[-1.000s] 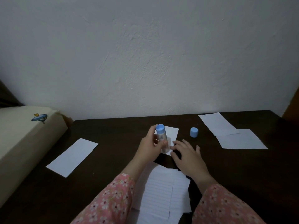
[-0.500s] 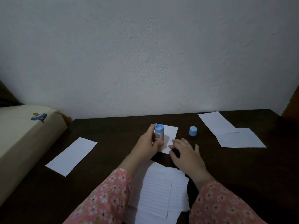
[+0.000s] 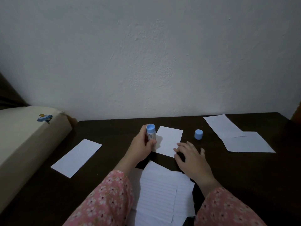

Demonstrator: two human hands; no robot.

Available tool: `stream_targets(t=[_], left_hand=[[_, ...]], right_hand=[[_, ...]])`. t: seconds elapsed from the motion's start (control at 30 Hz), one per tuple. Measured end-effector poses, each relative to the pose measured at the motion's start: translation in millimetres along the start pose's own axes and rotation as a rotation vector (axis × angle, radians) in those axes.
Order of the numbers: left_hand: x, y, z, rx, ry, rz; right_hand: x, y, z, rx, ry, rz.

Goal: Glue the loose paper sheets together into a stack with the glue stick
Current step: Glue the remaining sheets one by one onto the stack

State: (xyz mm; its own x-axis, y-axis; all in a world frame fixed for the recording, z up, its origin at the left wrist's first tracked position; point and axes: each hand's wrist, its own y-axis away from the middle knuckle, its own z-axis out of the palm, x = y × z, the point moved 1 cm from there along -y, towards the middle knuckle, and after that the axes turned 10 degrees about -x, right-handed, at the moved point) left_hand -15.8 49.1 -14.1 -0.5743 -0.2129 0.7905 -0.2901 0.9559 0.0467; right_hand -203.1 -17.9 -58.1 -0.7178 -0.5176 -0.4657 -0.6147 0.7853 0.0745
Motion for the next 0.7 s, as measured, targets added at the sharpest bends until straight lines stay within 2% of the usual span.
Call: stream_targets(t=[0.13, 0.27, 0.37, 0.5, 0.6, 0.7], left_hand=[[-4, 3, 1, 0.07, 0.118, -0.023], [-14, 18, 1, 0.319, 0.633, -0.14], [-22, 31, 2, 0.449, 0.889, -0.183], [-15, 42, 1, 0.533, 0.906, -0.159], [-7, 37, 4, 0.462, 0.856, -0.132], [9, 24, 4, 0.346, 0.764, -0.077]], right_hand=[[-1, 0, 0, -0.007, 0.013, 0.005], [-3, 2, 0, -0.007, 0.022, 0.002], [-3, 3, 0, -0.001, 0.026, -0.01], [-4, 8, -2, 0.036, -0.019, -0.105], [-5, 11, -5, 0.098, -0.043, -0.153], [-5, 7, -6, 0.012, 0.026, -0.07]])
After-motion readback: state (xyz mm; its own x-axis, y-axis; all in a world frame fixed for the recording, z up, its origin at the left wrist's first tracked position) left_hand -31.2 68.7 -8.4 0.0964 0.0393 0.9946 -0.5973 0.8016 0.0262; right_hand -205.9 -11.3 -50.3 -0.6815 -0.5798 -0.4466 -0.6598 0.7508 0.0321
